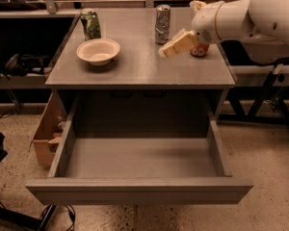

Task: Place redbull can into top drawer

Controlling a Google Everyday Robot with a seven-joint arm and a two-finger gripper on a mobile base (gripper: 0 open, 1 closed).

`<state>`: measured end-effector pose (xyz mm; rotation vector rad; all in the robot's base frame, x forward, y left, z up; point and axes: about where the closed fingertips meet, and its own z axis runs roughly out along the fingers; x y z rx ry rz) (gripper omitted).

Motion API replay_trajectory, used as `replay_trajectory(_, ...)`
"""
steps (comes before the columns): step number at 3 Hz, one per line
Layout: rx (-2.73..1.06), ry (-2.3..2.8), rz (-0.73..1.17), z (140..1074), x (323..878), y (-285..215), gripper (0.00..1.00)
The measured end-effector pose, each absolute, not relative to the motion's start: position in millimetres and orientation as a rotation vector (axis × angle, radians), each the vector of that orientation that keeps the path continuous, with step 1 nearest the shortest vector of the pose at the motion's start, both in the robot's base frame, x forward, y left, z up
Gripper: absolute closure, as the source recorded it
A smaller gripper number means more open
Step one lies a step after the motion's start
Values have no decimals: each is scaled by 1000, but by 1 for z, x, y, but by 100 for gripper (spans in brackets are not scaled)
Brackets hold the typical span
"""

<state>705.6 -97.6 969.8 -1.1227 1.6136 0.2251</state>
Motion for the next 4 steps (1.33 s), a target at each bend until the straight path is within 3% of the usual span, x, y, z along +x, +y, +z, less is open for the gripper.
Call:
replay_trajectory(2,-885,1583,177,1017,793,-66,0)
replay_trajectory(4,-580,1578,263,993,855,-74,0)
